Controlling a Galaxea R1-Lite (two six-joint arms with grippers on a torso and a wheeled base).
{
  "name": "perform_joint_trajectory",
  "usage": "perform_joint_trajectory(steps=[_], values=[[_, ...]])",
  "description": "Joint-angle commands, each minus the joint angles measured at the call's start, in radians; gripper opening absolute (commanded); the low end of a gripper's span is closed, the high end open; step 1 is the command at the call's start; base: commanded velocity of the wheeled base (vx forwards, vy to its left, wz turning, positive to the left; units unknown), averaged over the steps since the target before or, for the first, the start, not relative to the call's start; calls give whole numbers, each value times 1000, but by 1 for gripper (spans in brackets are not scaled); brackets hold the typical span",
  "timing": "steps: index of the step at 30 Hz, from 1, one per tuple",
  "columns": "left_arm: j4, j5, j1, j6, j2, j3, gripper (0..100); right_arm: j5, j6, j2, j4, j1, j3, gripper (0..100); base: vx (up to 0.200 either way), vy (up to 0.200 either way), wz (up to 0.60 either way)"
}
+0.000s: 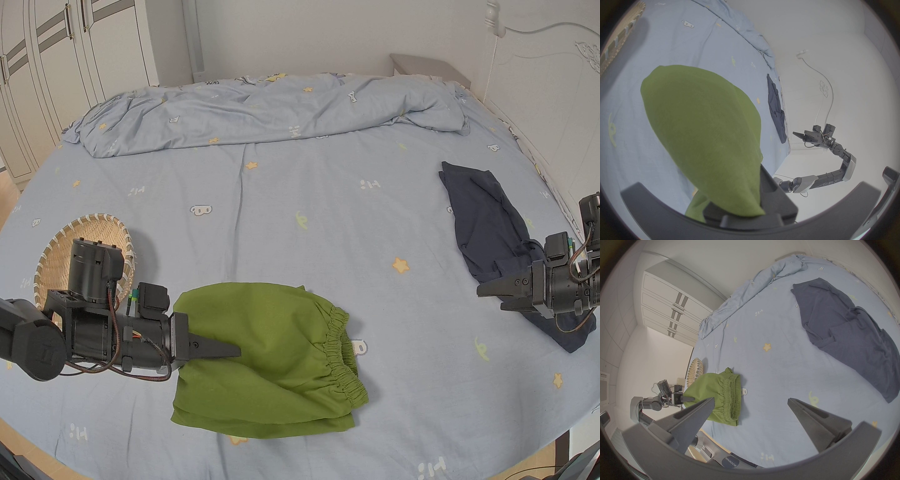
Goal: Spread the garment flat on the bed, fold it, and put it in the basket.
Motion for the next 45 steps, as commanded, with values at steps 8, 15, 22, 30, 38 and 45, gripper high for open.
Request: perform_joint_trajectory(steps=[8, 15, 22, 30, 38, 45], values=[[-1, 1, 15, 0, -25, -6, 0, 1, 0, -2, 0, 1, 1, 100, 0, 200, 0], [-1, 1, 9, 2, -14, -6, 0, 1, 0, -3, 0, -1, 1, 100, 0, 200, 0], [-1, 2, -1, 16, -11, 2, 0, -1, 2, -5, 0, -1, 1, 100, 0, 114, 0], [-1, 234, -126, 309, 66, -57, 0, -2, 2, -36, 22, -11, 5, 100, 0, 0, 0], [-1, 370, -223, 473, 11, -133, 0, -4, -1, -36, 22, -10, 3, 100, 0, 0, 0], [27, 370, -198, 592, -103, -181, 0, -5, -1, -37, 20, -14, -9, 100, 0, 0, 0]])
